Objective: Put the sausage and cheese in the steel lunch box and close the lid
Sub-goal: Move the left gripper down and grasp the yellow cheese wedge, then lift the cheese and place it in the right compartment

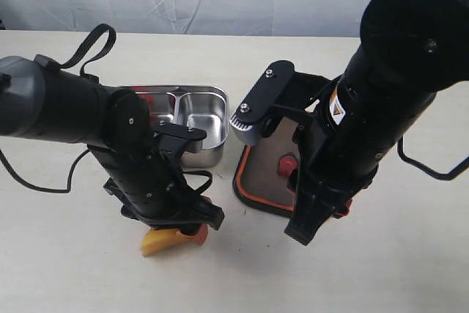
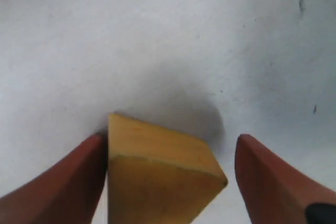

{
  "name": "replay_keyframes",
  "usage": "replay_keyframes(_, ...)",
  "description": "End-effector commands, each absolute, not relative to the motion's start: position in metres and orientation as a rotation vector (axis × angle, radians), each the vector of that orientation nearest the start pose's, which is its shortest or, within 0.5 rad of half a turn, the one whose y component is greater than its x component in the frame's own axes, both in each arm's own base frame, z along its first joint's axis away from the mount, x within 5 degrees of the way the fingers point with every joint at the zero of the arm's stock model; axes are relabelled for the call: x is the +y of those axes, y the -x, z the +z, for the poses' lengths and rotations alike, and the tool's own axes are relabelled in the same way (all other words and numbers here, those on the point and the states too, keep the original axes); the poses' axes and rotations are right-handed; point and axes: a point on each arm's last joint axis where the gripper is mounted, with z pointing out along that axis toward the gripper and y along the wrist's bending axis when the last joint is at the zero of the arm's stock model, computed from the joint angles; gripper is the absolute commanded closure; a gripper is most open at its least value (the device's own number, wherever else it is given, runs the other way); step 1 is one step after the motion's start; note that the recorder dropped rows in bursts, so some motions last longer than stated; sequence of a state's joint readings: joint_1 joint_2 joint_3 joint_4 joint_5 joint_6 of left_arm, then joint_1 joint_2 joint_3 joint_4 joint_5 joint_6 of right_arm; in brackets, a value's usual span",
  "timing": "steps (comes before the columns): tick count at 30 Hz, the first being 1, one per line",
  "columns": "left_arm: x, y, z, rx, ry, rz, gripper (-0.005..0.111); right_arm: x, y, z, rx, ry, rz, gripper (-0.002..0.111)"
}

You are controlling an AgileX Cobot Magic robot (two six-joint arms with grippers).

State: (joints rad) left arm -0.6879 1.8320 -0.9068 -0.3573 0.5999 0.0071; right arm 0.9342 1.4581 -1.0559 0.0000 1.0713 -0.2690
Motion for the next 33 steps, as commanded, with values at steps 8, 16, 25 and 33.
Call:
replay_keyframes(8,-0.206,-0.217,0.106,3.162,-0.664,-0.322,0.047,0.215,-0.158,0.263,2.435,1.679,0.086,0.066)
replay_keyframes(16,-0.203,-0.212,0.106,3.185,-0.803,-0.314,0.107,0.215,-0.159,0.263,2.427,1.677,0.081,0.066)
replay_keyframes(25,-0.203,-0.212,0.106,3.180,-0.831,-0.318,0.107,0.215,-0.159,0.263,2.429,1.678,0.081,0.066)
replay_keyframes(33,-0.202,-0.213,0.119,3.124,-0.862,-0.314,0.107,0.215,-0.159,0.263,2.429,1.678,0.081,0.066)
